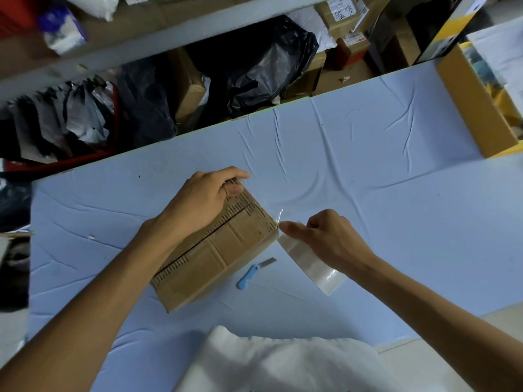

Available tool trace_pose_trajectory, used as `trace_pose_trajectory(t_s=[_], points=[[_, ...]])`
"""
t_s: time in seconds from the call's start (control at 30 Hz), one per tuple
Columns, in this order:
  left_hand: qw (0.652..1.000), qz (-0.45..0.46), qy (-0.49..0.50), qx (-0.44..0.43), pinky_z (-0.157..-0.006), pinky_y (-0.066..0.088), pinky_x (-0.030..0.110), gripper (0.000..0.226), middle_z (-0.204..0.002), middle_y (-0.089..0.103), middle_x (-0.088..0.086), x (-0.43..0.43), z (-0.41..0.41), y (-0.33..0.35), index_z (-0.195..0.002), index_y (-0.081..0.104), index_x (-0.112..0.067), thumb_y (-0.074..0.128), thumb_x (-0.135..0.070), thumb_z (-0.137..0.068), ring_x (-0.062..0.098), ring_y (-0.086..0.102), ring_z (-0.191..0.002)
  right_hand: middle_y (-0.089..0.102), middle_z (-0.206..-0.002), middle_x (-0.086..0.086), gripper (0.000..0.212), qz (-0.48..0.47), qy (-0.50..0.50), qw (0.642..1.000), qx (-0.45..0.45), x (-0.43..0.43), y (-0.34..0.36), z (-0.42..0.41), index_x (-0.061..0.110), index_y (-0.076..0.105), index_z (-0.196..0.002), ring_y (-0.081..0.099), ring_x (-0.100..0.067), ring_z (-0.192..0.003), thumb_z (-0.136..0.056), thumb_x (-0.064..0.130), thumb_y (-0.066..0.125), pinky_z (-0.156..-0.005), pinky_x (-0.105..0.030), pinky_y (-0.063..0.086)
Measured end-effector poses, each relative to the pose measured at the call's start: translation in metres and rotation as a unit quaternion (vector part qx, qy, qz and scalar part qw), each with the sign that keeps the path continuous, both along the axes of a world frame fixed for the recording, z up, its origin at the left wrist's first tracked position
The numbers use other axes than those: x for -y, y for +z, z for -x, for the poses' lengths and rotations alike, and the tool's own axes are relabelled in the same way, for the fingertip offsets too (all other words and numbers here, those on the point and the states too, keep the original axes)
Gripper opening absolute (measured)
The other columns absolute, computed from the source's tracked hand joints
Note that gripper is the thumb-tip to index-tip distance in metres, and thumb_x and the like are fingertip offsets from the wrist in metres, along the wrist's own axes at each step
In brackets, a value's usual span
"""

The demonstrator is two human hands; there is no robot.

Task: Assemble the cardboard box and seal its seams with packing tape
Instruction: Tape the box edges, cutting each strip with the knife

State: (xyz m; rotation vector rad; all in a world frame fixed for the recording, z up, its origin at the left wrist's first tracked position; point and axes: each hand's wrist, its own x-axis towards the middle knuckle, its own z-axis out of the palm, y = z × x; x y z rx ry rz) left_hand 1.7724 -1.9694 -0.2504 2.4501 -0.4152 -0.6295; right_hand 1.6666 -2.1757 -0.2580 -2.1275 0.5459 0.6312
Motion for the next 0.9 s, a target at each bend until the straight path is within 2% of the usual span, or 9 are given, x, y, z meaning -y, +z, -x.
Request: trace_pose_trajectory(t_s=[0.07,0.13,0.33,0.5,0.6,0.67,0.73,0.83,0.9], points=[[1.0,0.007,-0.001,-0.001,-0.094,0.049,0.033,0.036,-0.114,0.066,-0.007,0.001,0.002,0.003,-0.126,0.056,-0.036,0.051,-0.014,-0.097,0.01,0.062,-0.105,0.023,-0.047,0.004,0.066,-0.002,-0.002,1.0,-0.003,0.0,0.0,0.0,0.017,0.021,-0.052,0.019,-0.014,-0.043,-0.077,0.061,0.065,-0.046,-0.028,0.018],[1.0,0.008,0.001,0.002,-0.088,0.052,0.035,0.029,-0.108,0.066,-0.007,0.003,0.002,0.004,-0.115,0.059,-0.036,0.052,-0.015,-0.097,0.011,0.063,-0.1,0.021,-0.047,0.004,0.067,-0.004,-0.007,1.0,-0.005,0.001,0.0,0.0,0.018,0.021,-0.052,0.018,-0.014,-0.044,-0.077,0.06,0.065,-0.046,-0.028,0.017],[1.0,0.027,0.013,-0.005,-0.089,0.053,0.04,0.006,-0.098,0.07,-0.003,0.004,-0.005,0.008,-0.092,0.063,-0.017,0.061,-0.012,-0.091,0.01,0.066,-0.094,0.022,-0.047,0.004,0.066,0.0,-0.004,1.0,0.006,-0.001,0.001,-0.001,0.018,0.022,-0.052,0.019,-0.015,-0.044,-0.078,0.06,0.065,-0.045,-0.028,0.017],[1.0,0.008,-0.001,0.014,-0.089,0.053,0.043,0.003,-0.099,0.071,0.003,0.007,-0.004,0.009,-0.092,0.065,-0.012,0.062,-0.012,-0.09,0.017,0.065,-0.096,0.021,-0.049,0.003,0.066,-0.001,-0.011,1.0,0.007,-0.003,0.001,-0.002,0.018,0.02,-0.053,0.019,-0.017,-0.047,-0.077,0.06,0.065,-0.048,-0.029,0.017],[0.996,-0.007,-0.027,0.082,-0.102,0.04,0.027,0.021,-0.125,0.059,0.001,0.008,0.0,0.01,-0.106,0.069,-0.019,0.064,-0.009,-0.089,0.017,0.052,-0.118,0.023,-0.051,0.001,0.065,0.003,-0.006,1.0,0.006,-0.002,0.0,-0.002,0.016,0.023,-0.053,0.021,-0.017,-0.049,-0.077,0.06,0.065,-0.049,-0.03,0.018],[0.989,0.017,-0.062,0.13,-0.097,0.034,0.015,0.031,-0.126,0.056,-0.006,0.011,0.006,0.016,-0.11,0.069,-0.026,0.067,-0.008,-0.086,0.011,0.047,-0.12,0.027,-0.052,0.0,0.064,0.007,-0.003,1.0,0.003,-0.001,0.0,-0.002,0.015,0.027,-0.053,0.024,-0.018,-0.05,-0.076,0.061,0.065,-0.049,-0.031,0.02],[0.988,0.038,-0.115,0.091,-0.096,0.038,0.013,0.03,-0.119,0.057,-0.016,0.014,0.014,0.021,-0.111,0.068,-0.034,0.071,-0.025,-0.083,0.002,0.049,-0.116,0.028,-0.051,0.001,0.064,0.007,-0.008,1.0,0.001,0.0,-0.001,-0.002,0.015,0.028,-0.053,0.025,-0.018,-0.049,-0.074,0.062,0.066,-0.049,-0.03,0.02],[0.975,-0.028,-0.219,0.028,-0.093,0.036,0.016,0.06,-0.122,0.052,-0.024,0.017,0.029,0.021,-0.117,0.058,-0.041,0.074,-0.061,-0.063,-0.003,0.04,-0.12,0.026,-0.05,0.002,0.064,0.006,-0.014,1.0,0.003,0.001,-0.001,0.0,0.016,0.025,-0.052,0.023,-0.018,-0.048,-0.072,0.061,0.067,-0.048,-0.03,0.019],[0.959,-0.07,-0.266,0.066,-0.092,0.037,0.023,0.064,-0.117,0.052,-0.023,0.018,0.036,0.019,-0.115,0.054,-0.041,0.076,-0.061,-0.059,0.003,0.042,-0.112,0.026,-0.05,0.002,0.065,0.005,-0.016,1.0,0.004,0.002,-0.002,0.001,0.016,0.025,-0.052,0.023,-0.017,-0.047,-0.073,0.06,0.068,-0.047,-0.029,0.02]])
